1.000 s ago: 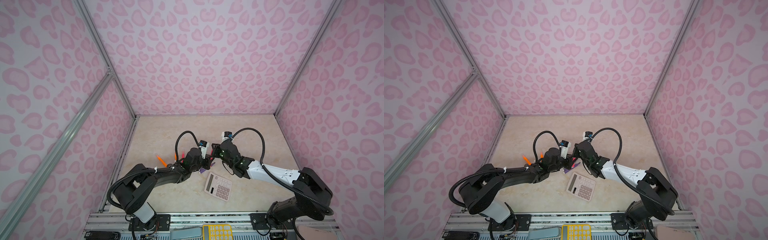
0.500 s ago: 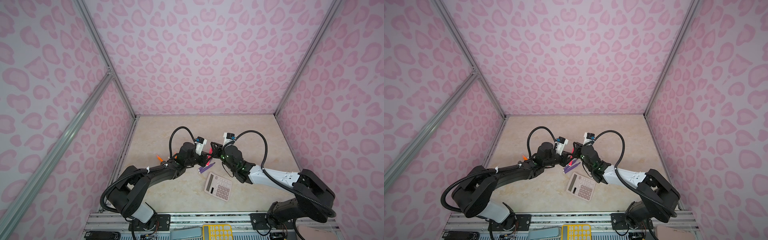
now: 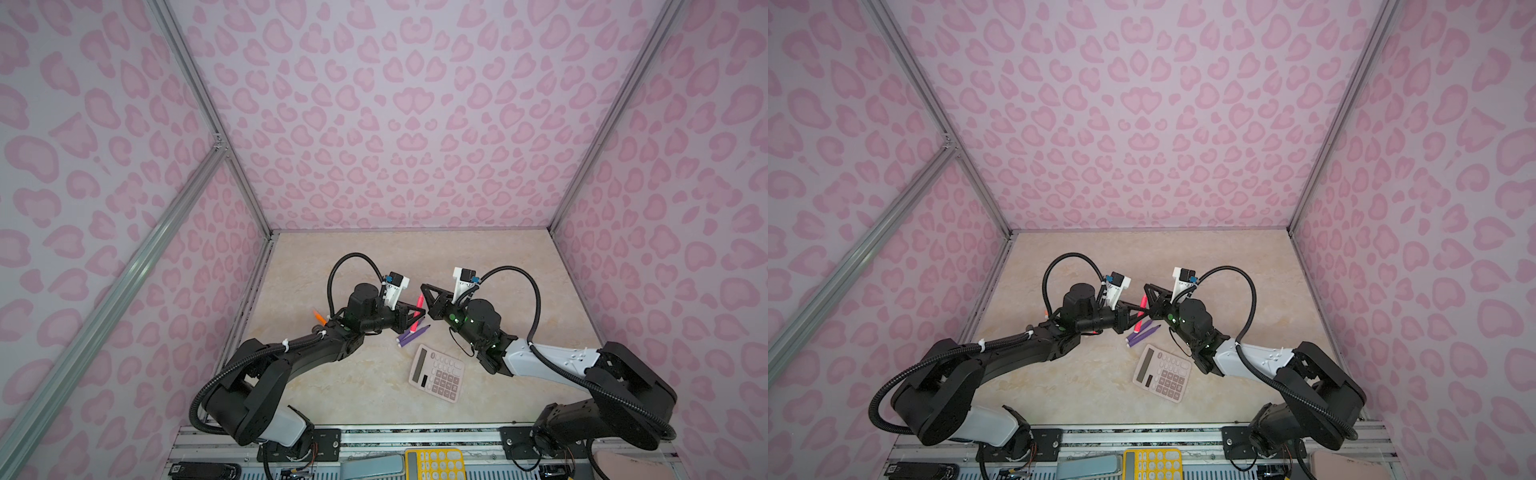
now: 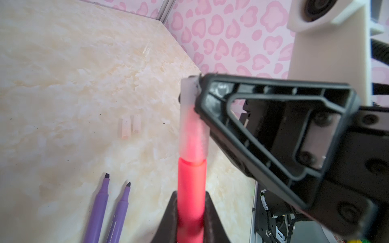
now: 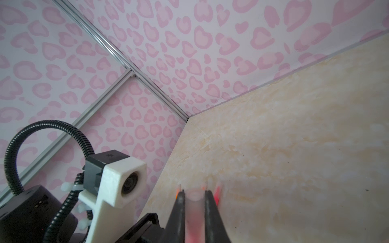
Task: Insert the pens into the pen caps
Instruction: 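Lower the cap onto the pink marker tip held by the left gripper, then open the right gripper and press the cap down onto the marker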
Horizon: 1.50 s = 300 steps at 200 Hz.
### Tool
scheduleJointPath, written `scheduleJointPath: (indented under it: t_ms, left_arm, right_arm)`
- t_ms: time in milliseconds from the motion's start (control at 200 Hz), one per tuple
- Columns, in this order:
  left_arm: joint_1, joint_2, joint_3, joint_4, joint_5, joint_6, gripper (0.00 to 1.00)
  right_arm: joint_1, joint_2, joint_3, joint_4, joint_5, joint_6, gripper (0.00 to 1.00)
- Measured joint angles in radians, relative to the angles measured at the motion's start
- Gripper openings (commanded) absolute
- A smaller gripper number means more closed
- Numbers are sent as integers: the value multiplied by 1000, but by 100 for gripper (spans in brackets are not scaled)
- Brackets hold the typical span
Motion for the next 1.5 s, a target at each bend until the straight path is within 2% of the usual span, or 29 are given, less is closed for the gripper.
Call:
scheduleJointPath:
  t_ms: [255, 485, 570, 625, 675, 770, 990, 1140, 1500]
  left_arm:
    - [1, -49, -31, 21, 16, 1, 3]
    - [0, -81, -37, 20, 14, 8, 3]
    - [-11, -91, -37, 19, -16, 14, 3]
    - [-25, -94, -37, 18, -49, 20, 3]
    - [-38, -94, -36, 18, -88, 27, 3]
    - [-55, -94, -32, 19, -165, 40, 3]
    - [-93, -90, -32, 14, -266, 85, 3]
    - [-135, -81, -32, 4, -320, 123, 3]
    - [-192, -34, -27, -38, -447, 207, 3]
  right_arm:
    - [-6, -11, -40, 100, -61, -1, 0]
    - [-7, -15, -41, 135, -87, -2, 5]
    - [-7, -19, -29, 124, -90, -5, 16]
    - [-7, -21, -23, 113, -89, -13, 34]
    - [-7, -24, -20, 97, -99, -15, 45]
    - [-1, -40, -15, 39, -121, -39, 53]
    - [-7, -100, 23, -100, -80, -82, 56]
    - [-28, -100, 51, -185, -52, -90, 50]
    - [-63, -59, 139, -324, -83, -98, 51]
